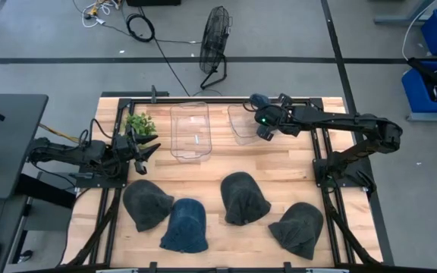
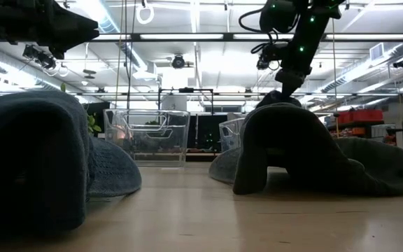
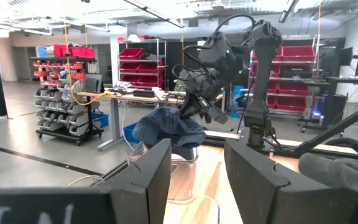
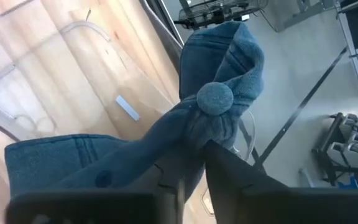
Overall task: Pick & Place hat
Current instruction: Put the top blue cap into the right transparent bin, then put the blue cap into the right transparent bin
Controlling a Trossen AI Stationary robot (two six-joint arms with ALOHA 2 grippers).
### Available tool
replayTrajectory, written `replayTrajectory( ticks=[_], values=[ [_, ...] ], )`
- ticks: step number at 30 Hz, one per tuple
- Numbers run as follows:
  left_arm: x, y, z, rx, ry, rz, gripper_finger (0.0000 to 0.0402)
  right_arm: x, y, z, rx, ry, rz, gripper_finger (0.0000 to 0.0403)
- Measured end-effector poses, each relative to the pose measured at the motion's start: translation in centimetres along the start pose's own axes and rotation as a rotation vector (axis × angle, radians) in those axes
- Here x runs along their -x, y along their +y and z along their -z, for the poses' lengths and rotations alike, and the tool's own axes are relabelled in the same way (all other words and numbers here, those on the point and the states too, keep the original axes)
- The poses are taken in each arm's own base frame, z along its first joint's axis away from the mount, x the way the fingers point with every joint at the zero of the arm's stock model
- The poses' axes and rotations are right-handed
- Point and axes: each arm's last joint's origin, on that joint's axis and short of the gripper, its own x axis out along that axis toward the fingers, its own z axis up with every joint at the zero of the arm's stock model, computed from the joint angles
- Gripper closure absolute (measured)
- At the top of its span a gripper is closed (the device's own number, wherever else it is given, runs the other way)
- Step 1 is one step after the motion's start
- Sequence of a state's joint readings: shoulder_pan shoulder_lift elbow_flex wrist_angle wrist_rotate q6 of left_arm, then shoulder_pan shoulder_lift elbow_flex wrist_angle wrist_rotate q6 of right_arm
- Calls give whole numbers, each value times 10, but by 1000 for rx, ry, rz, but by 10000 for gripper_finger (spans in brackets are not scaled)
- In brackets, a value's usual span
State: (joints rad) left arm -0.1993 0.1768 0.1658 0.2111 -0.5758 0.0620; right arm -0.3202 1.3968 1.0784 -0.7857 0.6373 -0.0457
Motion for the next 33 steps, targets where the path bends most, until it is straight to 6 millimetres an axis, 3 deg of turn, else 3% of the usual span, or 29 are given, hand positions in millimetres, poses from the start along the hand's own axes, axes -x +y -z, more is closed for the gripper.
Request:
replayTrajectory(
  ticks=[10, 16, 22, 27, 33],
  values=[
    [0, 0, 0, 0, 0, 0, 248, 6, 0, -3, 60, -6, 2, 260],
    [0, 0, 0, 0, 0, 0, 248, 45, -7, -26, 55, -101, 21, 236],
    [0, 0, 0, 0, 0, 0, 248, 84, -8, -47, 25, -266, -125, 234],
    [0, 0, 0, 0, 0, 0, 248, 94, 10, -53, -4, -352, -368, 234],
    [0, 0, 0, 4, 0, 0, 248, 98, 56, -68, 5, -453, -681, 234]
  ],
)
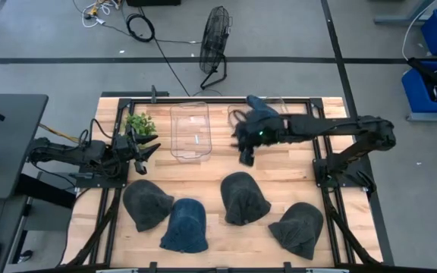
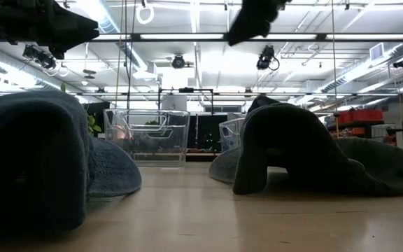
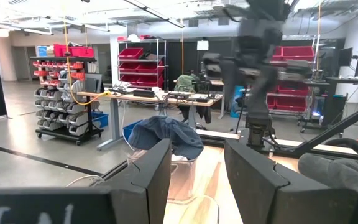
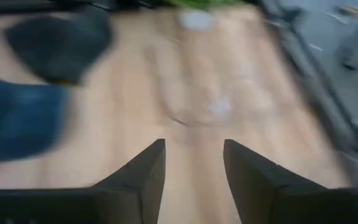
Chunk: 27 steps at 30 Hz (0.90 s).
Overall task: Pick & Place hat
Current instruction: Put the blue cap into the right transparent bin
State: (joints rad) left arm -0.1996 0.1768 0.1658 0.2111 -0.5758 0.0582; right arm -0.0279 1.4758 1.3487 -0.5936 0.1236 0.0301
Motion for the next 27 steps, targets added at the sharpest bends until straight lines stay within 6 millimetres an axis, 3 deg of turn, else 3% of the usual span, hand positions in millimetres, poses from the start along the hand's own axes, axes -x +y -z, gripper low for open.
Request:
replayTrajectory(
  ticks=[12, 16, 22, 27],
  values=[
    [0, 0, 0, 47, 0, 3, 248, -68, 87, 0, -4, -97, -390, 234],
    [0, -4, 0, 50, -5, 128, 248, -80, 110, 5, 25, -104, -445, 234],
    [-2, -10, 2, 114, 24, 267, 248, -100, 124, 5, 36, -116, -397, 234],
    [-6, -13, 4, 113, 40, 267, 248, -130, 122, 25, 33, -2, -344, 234]
  ],
)
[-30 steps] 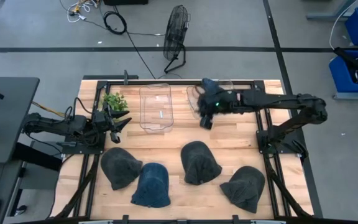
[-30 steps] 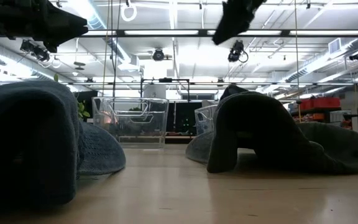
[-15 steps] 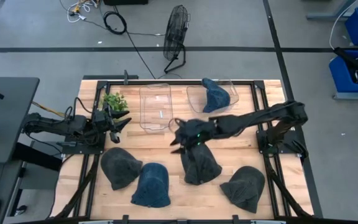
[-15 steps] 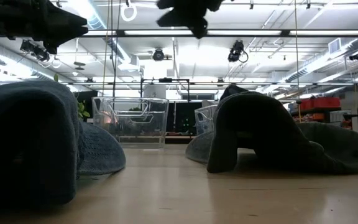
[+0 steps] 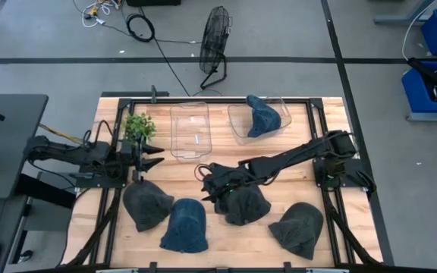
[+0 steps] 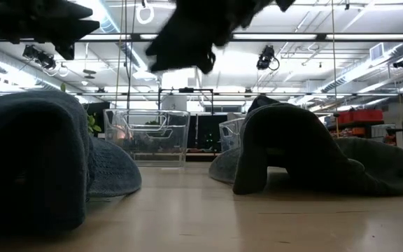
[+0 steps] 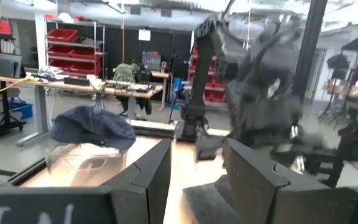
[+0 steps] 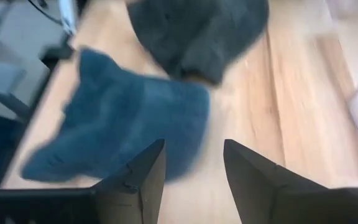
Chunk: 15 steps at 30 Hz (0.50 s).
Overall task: Pick & Place hat
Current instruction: Put the blue cap into the right transparent bin
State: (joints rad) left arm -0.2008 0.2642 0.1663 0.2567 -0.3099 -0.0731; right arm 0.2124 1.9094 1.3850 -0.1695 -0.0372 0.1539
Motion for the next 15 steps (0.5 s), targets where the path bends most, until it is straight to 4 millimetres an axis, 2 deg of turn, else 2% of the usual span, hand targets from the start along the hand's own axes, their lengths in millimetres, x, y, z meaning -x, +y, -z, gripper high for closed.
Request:
replayTrajectory(
  ticks=[3, 6, 9, 12, 15],
  values=[
    [-3, -1, -2, 21, -8, 12, 249, 3, -4, 0, 5, 15, 15, 234],
    [-10, -5, -19, -3, -17, 27, 254, 13, -7, -3, 1, 24, 56, 234],
    [-22, -11, -44, -65, 7, 26, 265, 34, -7, -12, 16, -1, 117, 234],
    [-35, -17, -65, -115, 123, 22, 274, 61, -7, -16, 23, 17, 204, 234],
    [-45, -21, -74, -98, 286, 11, 274, 90, -2, -17, 19, 34, 281, 234]
  ],
)
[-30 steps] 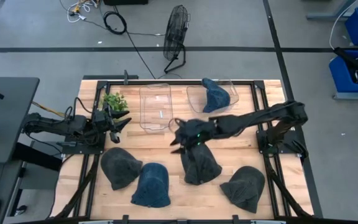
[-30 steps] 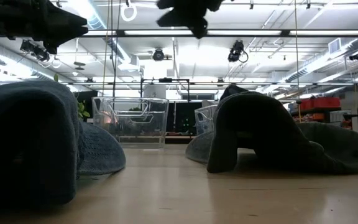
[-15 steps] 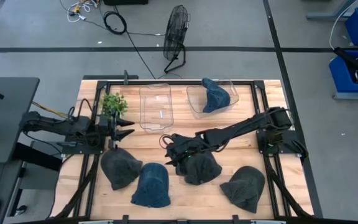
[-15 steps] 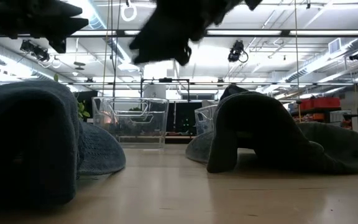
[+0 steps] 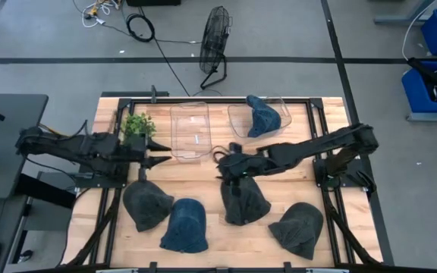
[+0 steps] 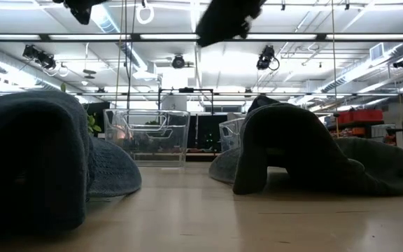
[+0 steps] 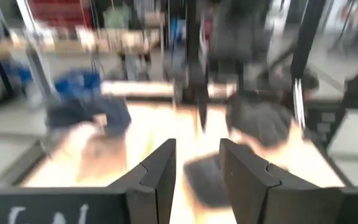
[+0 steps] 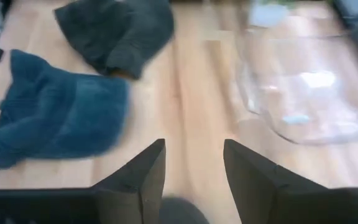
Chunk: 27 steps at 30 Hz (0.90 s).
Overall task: Pick & Place hat
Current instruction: Put the blue cap into the right transparent bin
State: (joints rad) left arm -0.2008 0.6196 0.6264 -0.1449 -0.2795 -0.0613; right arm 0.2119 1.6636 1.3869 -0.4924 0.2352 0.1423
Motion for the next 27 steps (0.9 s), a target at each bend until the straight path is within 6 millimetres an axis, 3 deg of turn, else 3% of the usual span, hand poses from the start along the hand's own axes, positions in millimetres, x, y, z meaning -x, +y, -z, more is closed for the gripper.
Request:
replayTrajectory(
  ticks=[5, 14, 22, 27],
  values=[
    [-15, -7, 4, 45, 202, 76, 260, 23, 4, 4, 17, 0, 22, 234],
    [-51, -39, 36, 208, 467, 207, 222, 26, 9, 14, 40, 66, 121, 234],
    [-66, -86, 64, 176, 586, 330, 239, 29, 6, 19, 36, 111, 164, 234],
    [-72, -100, 78, 240, 642, 296, 237, 29, 7, 19, 35, 108, 163, 234]
  ],
)
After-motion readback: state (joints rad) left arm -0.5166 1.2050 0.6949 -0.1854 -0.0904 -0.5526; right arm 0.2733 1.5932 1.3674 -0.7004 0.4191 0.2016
